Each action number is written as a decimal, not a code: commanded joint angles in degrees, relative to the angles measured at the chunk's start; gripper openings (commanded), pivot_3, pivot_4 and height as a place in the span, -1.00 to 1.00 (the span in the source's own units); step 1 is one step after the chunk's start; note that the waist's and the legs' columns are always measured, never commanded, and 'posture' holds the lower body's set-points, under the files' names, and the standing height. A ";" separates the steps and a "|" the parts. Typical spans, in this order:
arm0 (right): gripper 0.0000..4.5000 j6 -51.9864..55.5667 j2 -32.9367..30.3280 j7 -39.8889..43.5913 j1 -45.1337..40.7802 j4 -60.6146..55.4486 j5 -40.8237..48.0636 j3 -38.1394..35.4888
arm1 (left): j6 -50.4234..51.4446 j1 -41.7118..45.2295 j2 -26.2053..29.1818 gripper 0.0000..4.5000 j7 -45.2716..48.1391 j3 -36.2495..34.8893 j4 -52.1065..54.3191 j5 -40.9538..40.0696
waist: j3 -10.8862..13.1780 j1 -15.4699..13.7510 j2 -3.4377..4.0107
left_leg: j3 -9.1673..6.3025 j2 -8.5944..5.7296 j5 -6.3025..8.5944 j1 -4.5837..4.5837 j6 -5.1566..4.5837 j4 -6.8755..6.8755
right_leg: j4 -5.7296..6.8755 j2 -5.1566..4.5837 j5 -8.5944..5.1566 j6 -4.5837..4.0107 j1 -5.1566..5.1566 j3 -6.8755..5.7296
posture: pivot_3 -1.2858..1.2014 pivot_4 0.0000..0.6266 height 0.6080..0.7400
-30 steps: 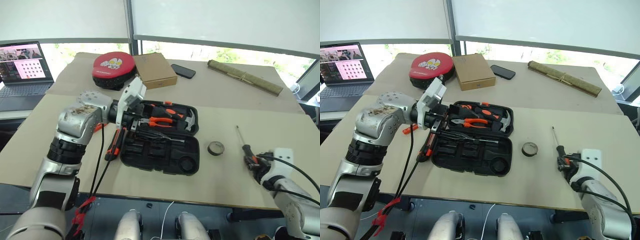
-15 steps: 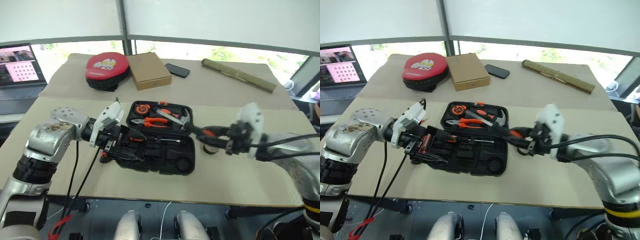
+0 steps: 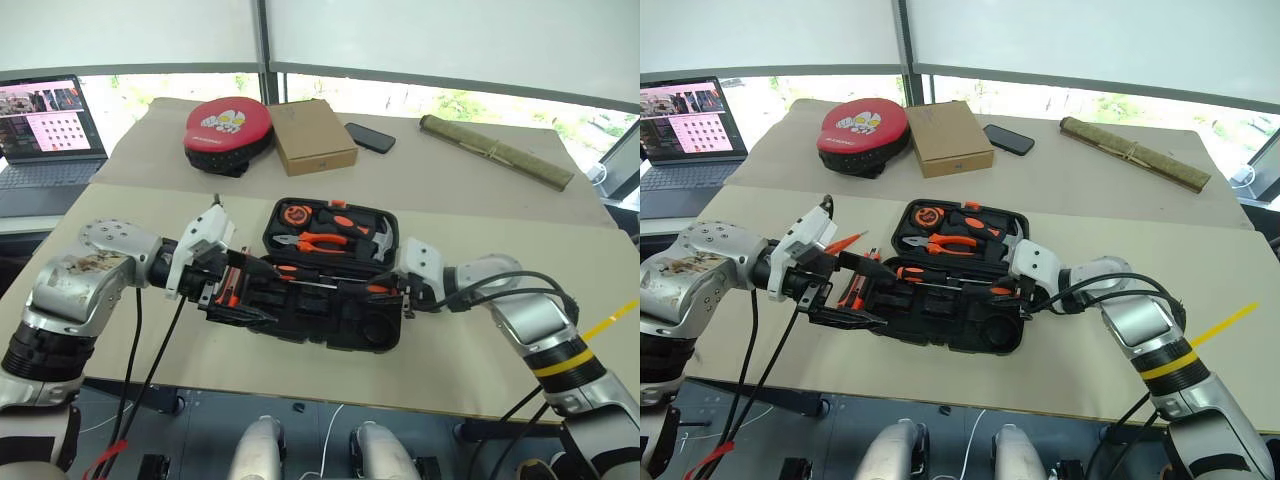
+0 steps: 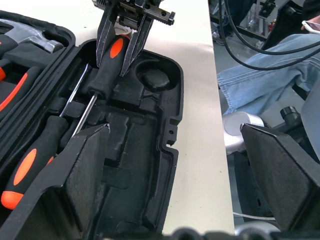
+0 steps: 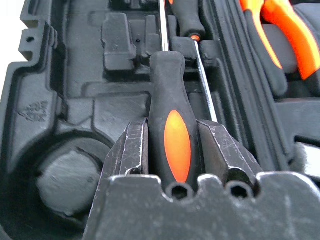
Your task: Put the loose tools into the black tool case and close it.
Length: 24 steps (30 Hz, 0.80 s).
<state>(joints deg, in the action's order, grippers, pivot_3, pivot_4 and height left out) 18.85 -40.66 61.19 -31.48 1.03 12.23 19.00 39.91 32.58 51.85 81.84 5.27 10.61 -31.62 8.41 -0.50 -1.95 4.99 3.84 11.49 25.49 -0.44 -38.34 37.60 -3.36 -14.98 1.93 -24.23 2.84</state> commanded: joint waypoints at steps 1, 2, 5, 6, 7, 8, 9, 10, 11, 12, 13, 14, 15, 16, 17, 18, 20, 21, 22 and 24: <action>-0.53 -1.78 0.49 1.32 -1.34 0.72 -0.97 -1.42 | -0.14 0.14 0.69 1.00 -0.98 -2.46 2.07 -1.37 | 0.00 0.02 0.00 | 0.00 0.00 0.00 -0.01 0.01 0.00 | 0.02 0.00 0.00 0.00 0.00 0.00 | 0.03 -0.52 1.00; -0.53 -1.68 0.62 1.71 -1.26 0.48 -0.73 -1.64 | 0.01 0.10 0.75 1.00 -1.11 -2.56 2.30 -1.55 | 0.00 0.02 0.00 | 0.00 0.01 -0.01 -0.01 0.01 0.00 | 0.03 0.01 0.00 -0.01 0.00 0.00 | 0.03 -0.52 1.00; 0.04 -0.55 1.33 2.06 -1.23 -0.98 0.43 -2.59 | 0.27 -0.05 0.84 1.00 -1.39 -2.71 2.72 -1.74 | 0.00 0.02 0.00 | 0.00 0.00 -0.01 -0.01 0.01 -0.01 | 0.04 0.01 -0.01 -0.01 0.00 0.00 | 0.03 -0.52 1.00; 0.20 -0.24 1.67 1.78 -1.33 -1.36 0.55 -2.88 | 0.27 -0.11 0.87 1.00 -1.44 -2.76 2.78 -1.75 | 0.00 0.01 0.00 | 0.00 0.01 0.00 -0.01 0.01 -0.01 | 0.03 0.01 0.00 -0.01 0.01 0.00 | 0.03 -0.52 1.00; 0.36 0.76 2.58 0.87 -1.86 -1.71 1.07 -3.57 | 0.24 -0.05 0.84 1.00 -1.51 -2.73 2.70 -1.67 | 0.00 0.01 0.00 | 0.00 0.01 -0.01 -0.02 0.01 -0.01 | 0.04 0.01 0.00 -0.01 0.01 0.00 | 0.03 -0.52 1.00; 0.50 1.94 3.46 0.07 -2.41 -1.99 1.67 -4.28 | 0.22 0.06 0.78 1.00 -1.59 -2.67 2.58 -1.59 | 0.00 0.04 0.00 | 0.00 0.01 -0.01 -0.02 0.01 -0.01 | 0.04 0.01 0.00 -0.01 0.01 0.00 | 0.03 -0.52 1.00; 0.67 3.18 4.44 -0.76 -2.98 -2.34 2.29 -5.02 | 0.20 0.17 0.74 1.00 -1.65 -2.62 2.43 -1.53 | 0.00 0.13 0.00 | 0.00 0.01 -0.01 -0.02 0.01 -0.01 | 0.06 0.01 0.00 -0.01 0.00 0.00 | 0.03 -0.52 1.00; 0.79 4.28 5.47 -1.66 -3.59 -2.65 2.85 -5.74 | 0.19 0.36 0.63 1.00 -1.75 -2.52 2.26 -1.46 | 0.00 0.21 0.00 | 0.00 0.01 -0.02 -0.02 0.03 -0.02 | 0.08 0.02 0.00 -0.01 -0.01 0.00 | 0.03 -0.52 1.00; 0.67 5.37 6.29 -2.46 -4.08 -2.79 2.84 -5.99 | 0.11 0.57 0.47 1.00 -1.89 -2.36 2.08 -1.32 | 0.00 0.27 0.00 | 0.00 0.02 -0.02 -0.02 0.03 -0.02 | 0.10 0.02 0.00 -0.01 -0.02 0.01 | 0.03 -0.52 1.00; 0.61 6.24 6.84 -3.00 -4.31 -2.89 2.69 -6.12 | 0.04 0.75 0.32 1.00 -2.02 -2.20 1.95 -1.20 | 0.00 0.29 0.00 | -0.01 0.02 -0.02 -0.02 0.04 -0.02 | 0.11 0.03 0.00 -0.01 -0.02 0.00 | 0.03 -0.52 1.00; 0.51 6.40 7.07 -2.76 -4.18 -3.08 2.56 -5.93 | 0.01 0.97 0.13 1.00 -2.20 -2.03 1.83 -1.09 | 0.00 0.29 0.00 | -0.01 0.02 -0.02 -0.02 0.04 -0.02 | 0.12 0.03 -0.01 -0.02 -0.02 0.00 | 0.03 -0.52 1.00; 0.38 6.48 7.02 -2.49 -3.84 -3.41 2.37 -5.68 | 0.05 1.03 0.05 1.00 -2.35 -1.95 1.89 -1.09 | 0.00 0.29 0.00 | -0.01 0.02 -0.02 -0.02 0.04 -0.02 | 0.13 0.03 -0.01 -0.02 -0.02 0.00 | 0.03 -0.52 1.00; 0.22 6.49 7.03 -2.40 -3.47 -3.67 2.21 -5.49 | 0.05 1.11 -0.03 1.00 -2.45 -1.89 1.93 -1.09 | 0.00 0.24 0.00 | -0.01 0.02 -0.02 -0.02 0.04 -0.02 | 0.12 0.03 -0.01 -0.02 -0.01 0.00 | 0.03 -0.52 1.00; 0.05 6.56 7.12 -2.48 -3.20 -3.83 2.02 -5.29 | 0.04 1.19 -0.10 1.00 -2.53 -1.84 1.93 -1.09 | 0.00 0.11 0.00 | -0.01 0.02 -0.02 -0.02 0.04 -0.02 | 0.11 0.03 -0.01 -0.02 -0.01 0.00 | 0.03 -0.52 1.00; -0.07 6.75 7.30 -2.73 -3.00 -3.89 1.77 -5.05 | 0.01 1.34 -0.19 1.00 -2.61 -1.76 1.82 -1.06 | 0.00 0.00 0.00 | -0.01 0.01 -0.02 -0.02 0.04 -0.02 | 0.11 0.02 -0.01 -0.02 0.00 0.00 | 0.03 -0.52 1.00; -0.23 6.90 7.48 -2.87 -2.89 -3.93 1.60 -4.85 | -0.03 1.50 -0.28 1.00 -2.65 -1.67 1.68 -1.01 | 0.00 -0.04 0.00 | 0.00 0.00 -0.02 -0.01 0.04 -0.03 | 0.10 0.01 -0.01 -0.02 0.00 0.00 | 0.03 -0.52 1.00; -0.53 7.38 7.79 -2.94 -2.58 -4.35 1.51 -4.50 | -0.18 1.58 -0.43 1.00 -2.74 -1.54 1.58 -0.87 | 0.00 -0.01 0.00 | 0.01 0.01 -0.02 -0.01 0.04 -0.05 | 0.11 0.01 -0.01 -0.02 0.00 0.00 | 0.03 -0.52 1.00; -0.68 7.56 7.91 -2.87 -2.46 -4.49 1.49 -4.37 | -0.26 1.58 -0.52 1.00 -2.78 -1.49 1.56 -0.79 | 0.00 0.00 0.00 | 0.01 0.01 -0.02 -0.02 0.04 -0.05 | 0.12 0.01 -0.01 -0.02 -0.01 0.00 | 0.03 -0.52 1.00; -0.85 7.52 8.02 -2.77 -2.35 -4.50 1.34 -4.12 | -0.31 1.62 -0.61 1.00 -2.81 -1.45 1.51 -0.72 | 0.00 0.02 0.00 | 0.00 0.01 -0.02 -0.01 0.04 -0.05 | 0.13 0.02 -0.01 -0.02 -0.01 0.00 | 0.03 -0.52 1.00; -0.99 7.21 8.37 -3.12 -2.26 -3.80 0.17 -3.15 | -0.47 1.81 -0.85 1.00 -2.85 -1.32 1.25 -0.55 | 0.00 0.04 0.00 | 0.00 0.02 -0.02 -0.02 0.04 -0.05 | 0.14 0.02 -0.01 -0.02 -0.01 0.00 | 0.03 -0.52 1.00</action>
<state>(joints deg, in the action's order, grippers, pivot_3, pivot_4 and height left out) 26.16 -32.53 58.51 -33.39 -1.17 13.43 15.42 40.06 33.09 51.22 79.25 4.34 11.60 -31.70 8.41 -0.47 -1.95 4.99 3.86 11.47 25.47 -0.41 -38.39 37.74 -3.34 -14.99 1.91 -24.25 2.84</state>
